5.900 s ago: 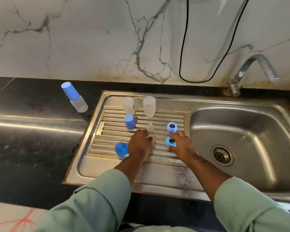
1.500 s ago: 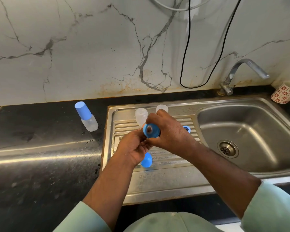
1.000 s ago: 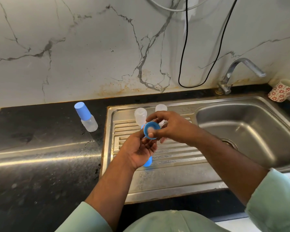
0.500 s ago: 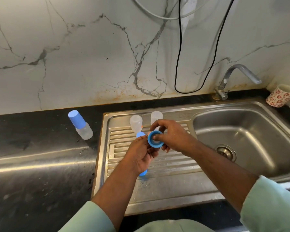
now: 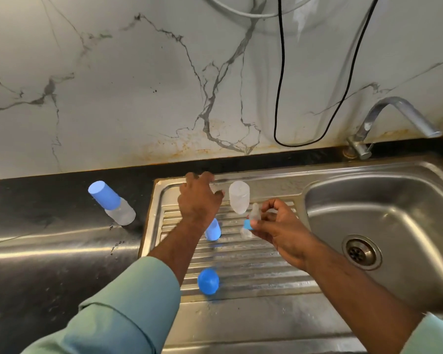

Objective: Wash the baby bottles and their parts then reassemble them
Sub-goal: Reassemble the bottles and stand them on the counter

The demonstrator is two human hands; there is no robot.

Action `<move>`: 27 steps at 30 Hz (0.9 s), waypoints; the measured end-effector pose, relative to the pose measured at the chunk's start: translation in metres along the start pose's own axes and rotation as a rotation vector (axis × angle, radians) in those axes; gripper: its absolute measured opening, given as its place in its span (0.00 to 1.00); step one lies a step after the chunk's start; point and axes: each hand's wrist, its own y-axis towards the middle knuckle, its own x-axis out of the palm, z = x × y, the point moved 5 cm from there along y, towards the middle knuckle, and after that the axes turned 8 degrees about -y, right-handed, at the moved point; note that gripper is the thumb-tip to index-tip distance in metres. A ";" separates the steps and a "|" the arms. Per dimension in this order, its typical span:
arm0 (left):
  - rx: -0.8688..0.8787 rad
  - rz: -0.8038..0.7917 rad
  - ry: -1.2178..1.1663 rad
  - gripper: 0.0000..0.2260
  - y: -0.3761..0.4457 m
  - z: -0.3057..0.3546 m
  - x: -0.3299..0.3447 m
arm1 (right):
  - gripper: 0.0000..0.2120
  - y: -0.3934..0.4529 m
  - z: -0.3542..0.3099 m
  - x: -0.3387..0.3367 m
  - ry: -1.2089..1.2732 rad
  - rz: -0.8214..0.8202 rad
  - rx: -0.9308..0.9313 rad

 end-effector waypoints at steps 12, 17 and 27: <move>0.148 0.273 -0.276 0.25 -0.010 -0.002 -0.065 | 0.19 -0.032 -0.066 0.003 -0.841 0.294 -0.938; -0.078 0.104 -0.160 0.24 -0.053 -0.039 -0.076 | 0.18 -0.001 -0.016 0.000 -1.023 0.103 -0.431; -0.523 -0.261 -1.299 0.21 -0.119 -0.026 -0.063 | 0.20 -0.043 -0.068 0.006 -0.309 -0.062 -0.588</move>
